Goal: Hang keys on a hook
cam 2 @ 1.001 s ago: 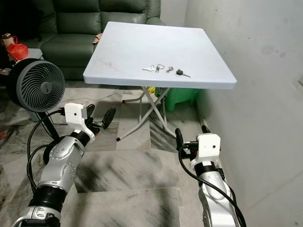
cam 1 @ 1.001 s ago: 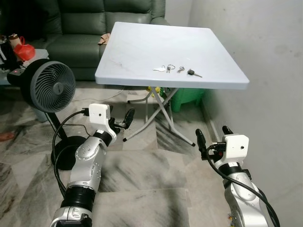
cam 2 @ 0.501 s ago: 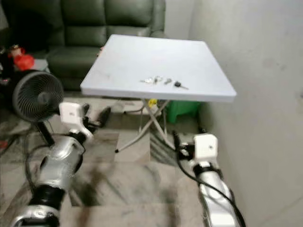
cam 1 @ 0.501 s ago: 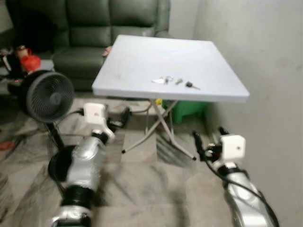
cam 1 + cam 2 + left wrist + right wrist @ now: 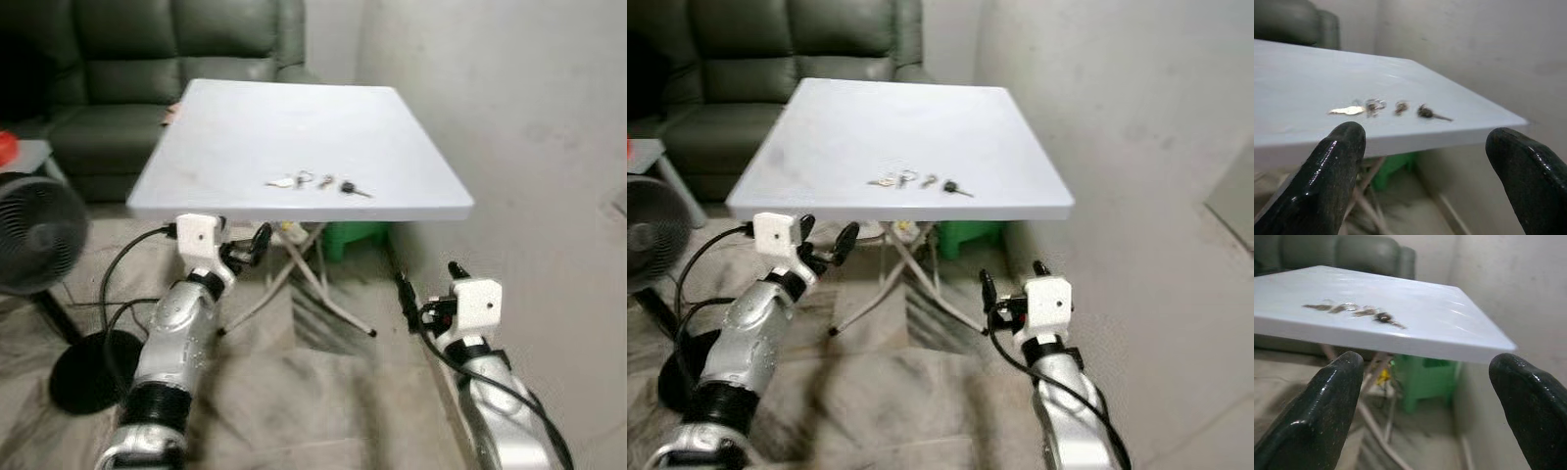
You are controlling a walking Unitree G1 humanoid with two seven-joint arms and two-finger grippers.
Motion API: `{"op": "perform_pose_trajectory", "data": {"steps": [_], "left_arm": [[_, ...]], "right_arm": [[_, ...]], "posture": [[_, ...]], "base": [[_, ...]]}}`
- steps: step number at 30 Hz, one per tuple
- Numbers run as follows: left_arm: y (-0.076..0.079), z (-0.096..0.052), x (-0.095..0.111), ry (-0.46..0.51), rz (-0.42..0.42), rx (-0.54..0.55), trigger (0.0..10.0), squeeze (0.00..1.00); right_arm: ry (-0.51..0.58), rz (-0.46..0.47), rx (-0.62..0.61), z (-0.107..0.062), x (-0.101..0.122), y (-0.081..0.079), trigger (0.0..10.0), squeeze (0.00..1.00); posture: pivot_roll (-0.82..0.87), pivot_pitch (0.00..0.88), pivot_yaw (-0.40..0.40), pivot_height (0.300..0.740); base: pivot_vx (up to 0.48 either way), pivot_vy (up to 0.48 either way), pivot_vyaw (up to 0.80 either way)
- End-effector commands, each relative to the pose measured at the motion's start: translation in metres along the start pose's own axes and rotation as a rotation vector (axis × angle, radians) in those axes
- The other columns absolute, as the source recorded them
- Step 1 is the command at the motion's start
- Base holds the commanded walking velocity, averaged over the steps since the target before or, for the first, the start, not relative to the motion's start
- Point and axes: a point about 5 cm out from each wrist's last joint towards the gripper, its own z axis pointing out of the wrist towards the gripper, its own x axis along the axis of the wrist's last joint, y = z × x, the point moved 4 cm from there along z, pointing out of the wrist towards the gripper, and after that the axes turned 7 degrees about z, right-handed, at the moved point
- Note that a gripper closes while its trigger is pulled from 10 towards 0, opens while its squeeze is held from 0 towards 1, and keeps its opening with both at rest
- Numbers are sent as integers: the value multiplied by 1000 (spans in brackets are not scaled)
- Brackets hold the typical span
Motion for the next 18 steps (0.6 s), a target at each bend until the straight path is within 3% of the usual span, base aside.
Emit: {"op": "perform_pose_trajectory", "data": {"steps": [1, 13, 18], "left_arm": [[-16, -2, 7, 14, 33, 39, 10000, 0], [-14, -2, 7, 16, 37, 32, 10000, 0], [-13, -2, 6, 16, 37, 31, 10000, 0]], "right_arm": [[26, 9, 32, 4, 6, -10, 10000, 0], [14, -28, 51, 4, 4, -12, 10000, 0], [13, -25, 58, 5, 4, -13, 10000, 0]], "posture": [[-101, 0, -39, 740], [-98, 0, -40, 740], [-97, 0, -42, 740]], "base": [[364, 0, 0], [363, 0, 0], [362, 0, 718]]}}
